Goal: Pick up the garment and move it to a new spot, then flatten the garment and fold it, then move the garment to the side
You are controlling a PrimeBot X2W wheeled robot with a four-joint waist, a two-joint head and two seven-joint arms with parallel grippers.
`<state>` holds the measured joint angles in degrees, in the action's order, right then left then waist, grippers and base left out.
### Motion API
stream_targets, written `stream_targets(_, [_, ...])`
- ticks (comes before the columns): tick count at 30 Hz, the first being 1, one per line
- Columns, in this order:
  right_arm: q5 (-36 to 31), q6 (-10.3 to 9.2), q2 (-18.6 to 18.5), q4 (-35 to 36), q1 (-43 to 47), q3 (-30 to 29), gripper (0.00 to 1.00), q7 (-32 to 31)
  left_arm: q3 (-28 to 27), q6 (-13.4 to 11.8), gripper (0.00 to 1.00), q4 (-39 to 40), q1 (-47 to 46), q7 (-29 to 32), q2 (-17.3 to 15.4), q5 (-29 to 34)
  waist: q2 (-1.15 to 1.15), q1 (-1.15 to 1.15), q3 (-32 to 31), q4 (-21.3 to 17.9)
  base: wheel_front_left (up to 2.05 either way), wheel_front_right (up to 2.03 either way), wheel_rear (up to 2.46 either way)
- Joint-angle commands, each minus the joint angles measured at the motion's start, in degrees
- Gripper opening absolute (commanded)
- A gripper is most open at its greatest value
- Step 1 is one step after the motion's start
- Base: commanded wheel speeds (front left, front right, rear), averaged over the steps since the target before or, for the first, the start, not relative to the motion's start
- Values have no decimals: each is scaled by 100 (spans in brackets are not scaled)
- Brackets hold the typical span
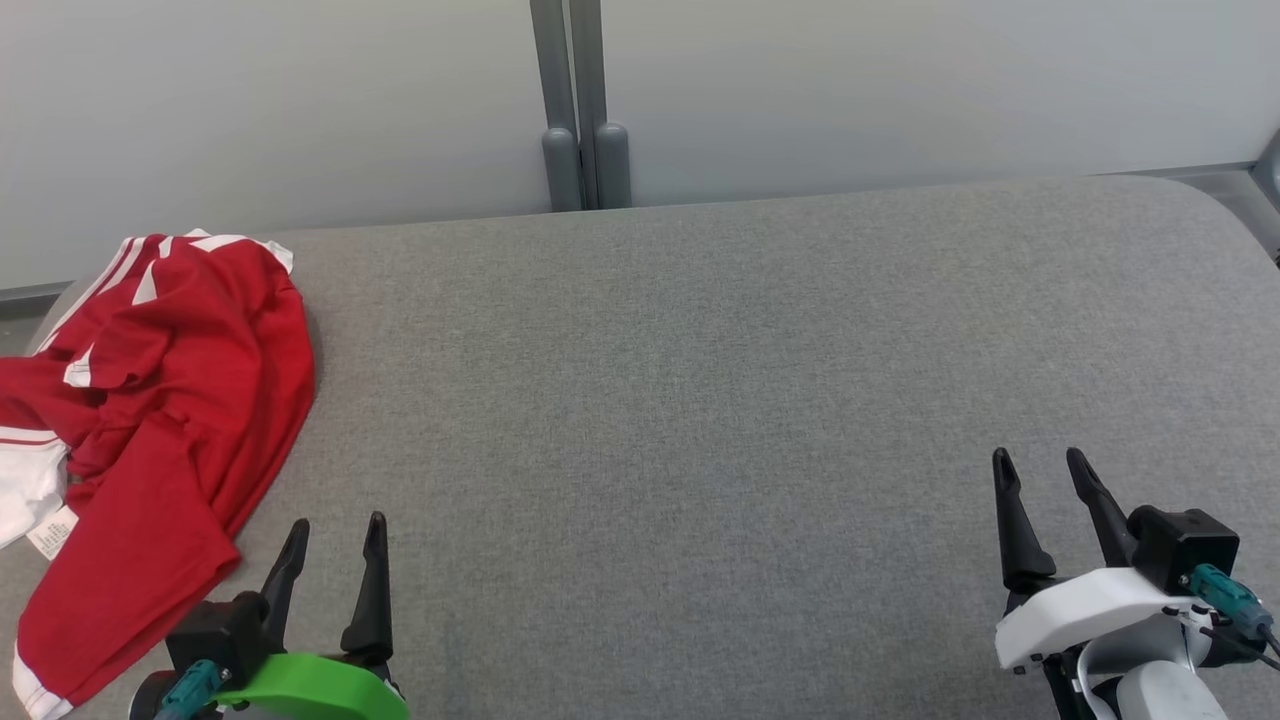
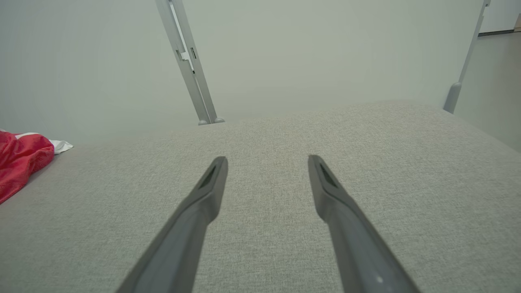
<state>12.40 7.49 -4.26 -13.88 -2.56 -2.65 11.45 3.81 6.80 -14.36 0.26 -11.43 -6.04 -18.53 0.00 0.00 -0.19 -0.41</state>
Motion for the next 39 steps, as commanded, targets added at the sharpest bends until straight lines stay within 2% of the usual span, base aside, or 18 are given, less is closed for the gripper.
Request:
stream_targets(1, [-169, 0, 7, -3, 31, -14, 100, 68, -18, 30, 100, -22, 20, -66, 8, 139, 0, 0, 5, -5, 0, 0, 0])
stream_targets(31, [-1038, 0, 101, -292, 79, -159, 100, 388, 92, 80, 100, -295, 84, -391, 59, 839, 0, 0, -23, -32, 0, 0, 0])
stream_targets(39, [-951, 0, 116, -300, 84, -145, 100, 379, 92, 76, 100, -312, 78, -381, 75, 749, 0, 0, -30, -8, 0, 0, 0])
